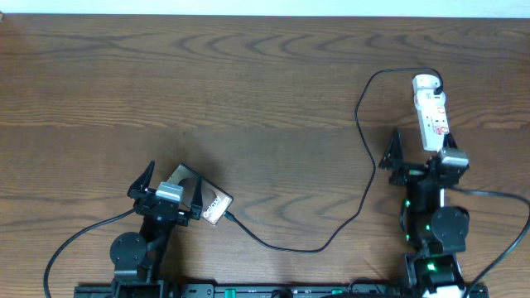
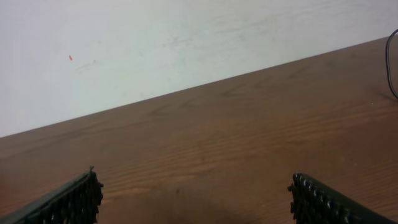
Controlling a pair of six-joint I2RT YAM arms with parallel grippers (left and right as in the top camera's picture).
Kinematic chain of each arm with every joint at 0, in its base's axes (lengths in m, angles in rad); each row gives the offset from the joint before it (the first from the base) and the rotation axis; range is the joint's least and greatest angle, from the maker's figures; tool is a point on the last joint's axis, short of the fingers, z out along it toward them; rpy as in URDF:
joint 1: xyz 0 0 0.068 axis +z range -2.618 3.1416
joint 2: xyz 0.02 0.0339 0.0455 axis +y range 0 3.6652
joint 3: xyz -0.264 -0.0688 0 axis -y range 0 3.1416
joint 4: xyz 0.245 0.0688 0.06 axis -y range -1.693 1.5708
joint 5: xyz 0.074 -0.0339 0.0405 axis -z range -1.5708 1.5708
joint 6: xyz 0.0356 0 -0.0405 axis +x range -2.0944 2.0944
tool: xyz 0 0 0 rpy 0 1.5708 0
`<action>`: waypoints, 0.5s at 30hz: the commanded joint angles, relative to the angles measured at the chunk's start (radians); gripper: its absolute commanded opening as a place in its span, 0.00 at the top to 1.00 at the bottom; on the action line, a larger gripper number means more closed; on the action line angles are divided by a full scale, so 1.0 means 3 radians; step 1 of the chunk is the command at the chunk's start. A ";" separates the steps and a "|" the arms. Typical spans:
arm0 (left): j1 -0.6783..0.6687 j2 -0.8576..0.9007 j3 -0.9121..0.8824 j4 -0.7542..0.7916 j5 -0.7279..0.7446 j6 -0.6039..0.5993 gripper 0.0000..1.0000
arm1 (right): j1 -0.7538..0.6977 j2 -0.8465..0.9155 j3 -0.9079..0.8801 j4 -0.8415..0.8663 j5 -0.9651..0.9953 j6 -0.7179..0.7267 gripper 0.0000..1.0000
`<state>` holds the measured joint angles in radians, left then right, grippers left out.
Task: Plug charger to phone and switch on socket
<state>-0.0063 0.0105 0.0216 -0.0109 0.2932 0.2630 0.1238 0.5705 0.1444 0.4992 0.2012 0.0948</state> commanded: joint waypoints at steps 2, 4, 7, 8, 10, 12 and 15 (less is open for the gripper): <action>0.0020 -0.0019 -0.0058 -0.0122 0.0032 0.0019 0.05 | 0.0080 -0.0407 -0.0220 -0.0267 -0.0032 -0.0170 0.01; 0.0020 -0.0019 -0.0058 -0.0122 0.0032 0.0019 0.05 | 0.0097 -0.0619 -0.0348 -0.0370 -0.0032 -0.0170 0.01; 0.0020 -0.0018 -0.0058 -0.0122 0.0032 0.0019 0.05 | 0.0113 -0.0966 -0.0463 -0.0729 -0.0045 -0.0169 0.01; 0.0020 -0.0018 -0.0058 -0.0122 0.0032 0.0019 0.05 | 0.0117 -0.1092 -0.0463 -0.0922 -0.0045 -0.0170 0.01; 0.0020 -0.0018 -0.0058 -0.0122 0.0032 0.0018 0.05 | 0.0117 -0.1308 -0.0463 -0.1250 -0.0045 -0.0168 0.01; 0.0020 -0.0018 -0.0058 -0.0122 0.0032 0.0019 0.05 | 0.0114 -0.1548 -0.0463 -0.1610 -0.0043 -0.0169 0.01; 0.0020 -0.0018 -0.0058 -0.0122 0.0032 0.0019 0.05 | 0.0103 -0.1853 -0.0464 -0.1871 -0.0122 -0.0172 0.01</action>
<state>-0.0063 0.0109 0.0219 -0.0120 0.2924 0.2630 0.1520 0.0769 0.0063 -0.0521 0.1883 0.0566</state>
